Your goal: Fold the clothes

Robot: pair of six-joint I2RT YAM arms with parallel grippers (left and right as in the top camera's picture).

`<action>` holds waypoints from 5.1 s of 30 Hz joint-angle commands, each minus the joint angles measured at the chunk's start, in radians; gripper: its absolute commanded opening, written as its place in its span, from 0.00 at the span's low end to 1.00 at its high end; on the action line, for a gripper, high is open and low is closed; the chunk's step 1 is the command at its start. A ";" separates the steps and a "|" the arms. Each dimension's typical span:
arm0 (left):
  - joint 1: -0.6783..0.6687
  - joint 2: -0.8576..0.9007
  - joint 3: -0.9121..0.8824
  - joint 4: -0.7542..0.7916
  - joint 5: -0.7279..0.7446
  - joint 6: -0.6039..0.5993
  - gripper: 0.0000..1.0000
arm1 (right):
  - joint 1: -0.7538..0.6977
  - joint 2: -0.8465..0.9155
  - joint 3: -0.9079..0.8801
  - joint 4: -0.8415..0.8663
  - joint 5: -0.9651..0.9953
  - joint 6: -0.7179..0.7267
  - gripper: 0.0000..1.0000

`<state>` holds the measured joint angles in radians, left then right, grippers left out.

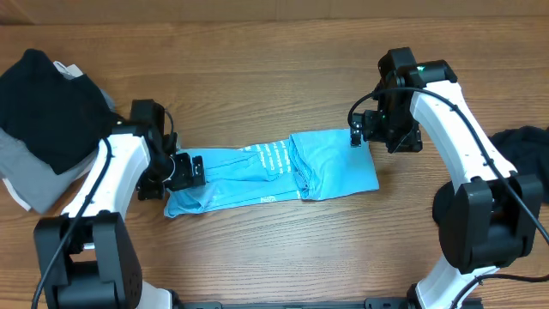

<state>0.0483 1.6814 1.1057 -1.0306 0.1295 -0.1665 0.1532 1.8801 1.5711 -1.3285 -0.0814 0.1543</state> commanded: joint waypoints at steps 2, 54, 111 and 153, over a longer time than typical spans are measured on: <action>0.018 0.076 -0.038 0.079 -0.006 -0.011 1.00 | 0.001 -0.027 0.018 -0.003 -0.025 0.003 1.00; -0.188 0.283 0.844 -0.409 0.092 -0.052 0.06 | 0.001 -0.027 0.000 0.019 0.061 -0.005 1.00; -0.392 0.491 0.837 -0.619 0.195 -0.172 0.52 | 0.003 -0.027 0.000 0.044 -0.301 -0.237 1.00; -0.419 0.046 0.076 0.159 -0.082 -0.766 0.56 | 0.003 -0.027 0.000 0.010 -0.208 -0.233 1.00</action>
<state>-0.3779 1.7386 1.2106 -0.8959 0.0849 -0.8986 0.1532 1.8801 1.5696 -1.3209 -0.2955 -0.0750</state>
